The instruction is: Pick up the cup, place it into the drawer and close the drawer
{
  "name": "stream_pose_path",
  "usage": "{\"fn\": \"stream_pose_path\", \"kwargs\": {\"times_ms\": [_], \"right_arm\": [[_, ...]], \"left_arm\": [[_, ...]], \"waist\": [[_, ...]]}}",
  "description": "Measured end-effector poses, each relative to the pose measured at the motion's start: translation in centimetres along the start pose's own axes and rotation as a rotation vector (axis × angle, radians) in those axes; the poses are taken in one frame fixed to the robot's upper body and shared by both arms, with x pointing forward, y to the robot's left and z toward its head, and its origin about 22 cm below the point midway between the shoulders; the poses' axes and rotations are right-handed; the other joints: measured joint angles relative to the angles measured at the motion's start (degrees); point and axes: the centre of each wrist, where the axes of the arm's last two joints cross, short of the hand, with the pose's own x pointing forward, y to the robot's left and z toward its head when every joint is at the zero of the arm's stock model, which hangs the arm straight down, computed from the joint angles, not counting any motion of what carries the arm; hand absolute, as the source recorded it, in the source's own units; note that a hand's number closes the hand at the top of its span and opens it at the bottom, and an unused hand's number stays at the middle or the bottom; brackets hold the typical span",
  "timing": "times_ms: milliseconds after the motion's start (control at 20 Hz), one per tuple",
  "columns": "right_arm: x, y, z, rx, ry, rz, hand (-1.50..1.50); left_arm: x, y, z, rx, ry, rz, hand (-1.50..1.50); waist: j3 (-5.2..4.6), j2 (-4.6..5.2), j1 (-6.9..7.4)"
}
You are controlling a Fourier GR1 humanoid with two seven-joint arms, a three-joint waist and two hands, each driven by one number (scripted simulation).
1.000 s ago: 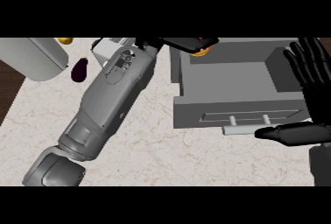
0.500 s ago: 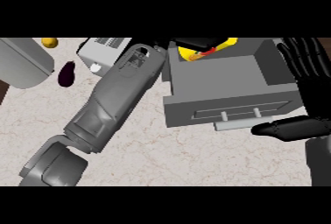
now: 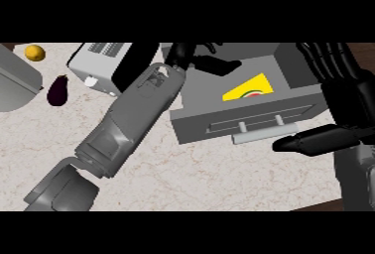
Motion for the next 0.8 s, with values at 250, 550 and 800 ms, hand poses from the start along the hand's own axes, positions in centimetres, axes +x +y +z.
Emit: {"fn": "stream_pose_path", "kwargs": {"times_ms": [250, 550, 800], "right_arm": [[-0.3, 1.5, -0.6, 0.123, -0.014, -0.091, 1.5], [-0.4, 3.2, -1.1, 0.381, -0.007, -0.166, 1.5], [-0.4, 3.4, -0.4, 0.606, 0.121, -0.032, -1.5]], "left_arm": [[-0.4, 0.0, 0.3, 0.016, -0.037, 0.105, -1.5], [0.6, 0.0, 0.2, 0.043, -0.151, 0.265, -1.5], [0.7, 0.0, 0.2, 0.11, -0.199, 0.33, -1.5]], "waist": [[-0.04, 0.36, -1.05], [-0.11, 0.17, -0.72], [-0.15, -0.63, 0.95]]}}
